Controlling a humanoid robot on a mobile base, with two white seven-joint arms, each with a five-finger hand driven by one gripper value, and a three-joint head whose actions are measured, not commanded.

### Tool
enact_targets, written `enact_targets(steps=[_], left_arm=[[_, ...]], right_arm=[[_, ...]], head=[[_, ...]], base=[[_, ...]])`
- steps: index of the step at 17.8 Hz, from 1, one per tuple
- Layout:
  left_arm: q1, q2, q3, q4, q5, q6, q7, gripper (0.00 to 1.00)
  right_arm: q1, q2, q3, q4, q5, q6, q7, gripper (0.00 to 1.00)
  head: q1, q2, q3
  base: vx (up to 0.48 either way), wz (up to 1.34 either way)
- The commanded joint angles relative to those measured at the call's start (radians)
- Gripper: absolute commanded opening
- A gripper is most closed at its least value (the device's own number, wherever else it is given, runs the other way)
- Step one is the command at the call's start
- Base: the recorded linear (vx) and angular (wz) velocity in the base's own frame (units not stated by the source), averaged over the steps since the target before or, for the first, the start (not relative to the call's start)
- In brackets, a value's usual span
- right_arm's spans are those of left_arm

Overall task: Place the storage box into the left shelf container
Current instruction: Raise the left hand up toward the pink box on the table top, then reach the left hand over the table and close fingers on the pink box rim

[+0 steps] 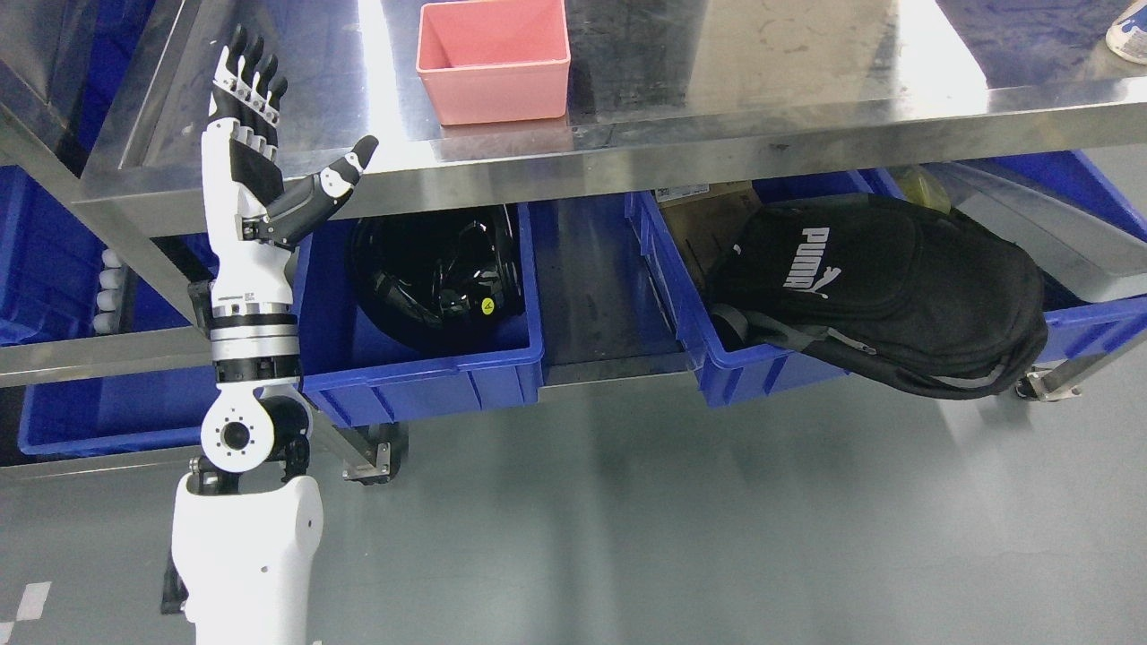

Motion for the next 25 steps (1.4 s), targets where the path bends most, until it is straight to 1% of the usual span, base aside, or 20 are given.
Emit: enact_targets(steps=[1, 3, 4, 5, 7, 9, 11, 12, 13, 14, 15, 16, 17, 18, 19, 20, 22, 23, 25], left_arm=[[-0.011, 0.018, 0.013, 0.003, 0.0, -0.001, 0.001, 1.0], [-0.037, 0.018, 0.01, 0.003, 0.0, -0.001, -0.011, 1.0], [-0.063, 0.018, 0.01, 0.006, 0.0, -0.001, -0.046, 1.0], [-0.115, 0.018, 0.024, 0.018, -0.001, 0.002, -0.124, 1.0], [-0.25, 0.021, 0.09, 0.108, -0.003, 0.009, -0.264, 1.0], [-0.372, 0.122, 0.124, 0.205, -0.003, 0.028, -0.402, 1.0], [-0.465, 0.205, 0.11, 0.254, -0.003, 0.035, -0.534, 1.0], [-0.498, 0.221, 0.092, 0.256, -0.009, 0.035, -0.609, 1.0], [-0.529, 0.219, 0.051, 0.26, -0.036, 0.035, -0.667, 1.0], [-0.572, 0.221, -0.032, 0.285, -0.102, 0.035, -0.729, 1.0], [-0.621, 0.204, -0.11, 0.318, -0.162, 0.027, -0.763, 1.0], [-0.655, 0.187, -0.155, 0.348, -0.197, 0.027, -0.766, 1.0], [-0.695, 0.186, -0.204, 0.406, -0.254, 0.027, -0.774, 1.0], [-0.733, 0.189, -0.236, 0.45, -0.306, 0.029, -0.777, 1.0], [-0.764, 0.199, -0.263, 0.466, -0.352, 0.032, -0.792, 0.99], [-0.769, 0.245, -0.278, 0.463, -0.38, 0.036, -0.841, 0.98], [-0.778, 0.363, -0.322, 0.469, -0.414, 0.051, -0.988, 0.96], [-0.778, 0.373, -0.348, 0.484, -0.423, 0.062, -1.026, 0.96], [-0.781, 0.358, -0.362, 0.527, -0.483, 0.067, -1.027, 0.96]], right_arm=[[0.009, -0.017, -0.005, -0.017, 0.002, 0.001, 0.001, 1.0], [0.009, -0.017, -0.005, -0.017, 0.002, 0.001, 0.001, 1.0], [0.009, -0.017, -0.005, -0.017, 0.002, 0.001, 0.001, 1.0], [0.009, -0.017, -0.005, -0.017, 0.002, 0.001, 0.001, 1.0], [0.009, -0.017, -0.005, -0.017, 0.002, 0.001, 0.001, 1.0], [0.009, -0.017, -0.005, -0.017, 0.002, 0.001, 0.001, 1.0], [0.009, -0.017, -0.005, -0.017, 0.002, 0.001, 0.001, 1.0], [0.009, -0.017, -0.005, -0.017, 0.002, 0.001, 0.001, 1.0], [0.009, -0.017, -0.005, -0.017, 0.002, 0.001, 0.001, 1.0], [0.009, -0.017, -0.005, -0.017, 0.002, 0.001, 0.001, 1.0], [0.009, -0.017, -0.005, -0.017, 0.002, 0.001, 0.001, 1.0], [0.009, -0.017, -0.005, -0.017, 0.002, -0.001, 0.001, 1.0], [0.009, -0.017, -0.003, -0.017, 0.002, 0.001, 0.001, 1.0], [0.009, -0.017, -0.005, -0.017, 0.002, 0.001, 0.001, 1.0], [0.009, -0.017, -0.005, -0.017, 0.002, 0.001, 0.001, 1.0], [0.009, -0.017, -0.005, -0.017, 0.002, 0.001, 0.001, 1.0], [0.009, -0.017, -0.005, -0.017, 0.002, 0.001, 0.001, 1.0], [0.009, -0.017, -0.005, -0.017, 0.002, 0.001, 0.001, 1.0], [0.009, -0.017, -0.005, -0.017, 0.002, 0.001, 0.001, 1.0]], head=[[0.0, 0.0, 0.0], [0.0, 0.0, 0.0], [0.0, 0.0, 0.0], [0.0, 0.0, 0.0], [0.0, 0.0, 0.0], [0.0, 0.0, 0.0], [0.0, 0.0, 0.0], [0.0, 0.0, 0.0], [0.0, 0.0, 0.0], [0.0, 0.0, 0.0], [0.0, 0.0, 0.0], [0.0, 0.0, 0.0], [0.0, 0.0, 0.0], [0.0, 0.0, 0.0], [0.0, 0.0, 0.0], [0.0, 0.0, 0.0], [0.0, 0.0, 0.0], [0.0, 0.0, 0.0], [0.0, 0.0, 0.0]], base=[[0.0, 0.0], [0.0, 0.0], [0.0, 0.0], [0.0, 0.0], [0.0, 0.0], [0.0, 0.0], [0.0, 0.0], [0.0, 0.0], [0.0, 0.0], [0.0, 0.0], [0.0, 0.0], [0.0, 0.0], [0.0, 0.0], [0.0, 0.0], [0.0, 0.0], [0.0, 0.0], [0.0, 0.0], [0.0, 0.0], [0.002, -0.02]])
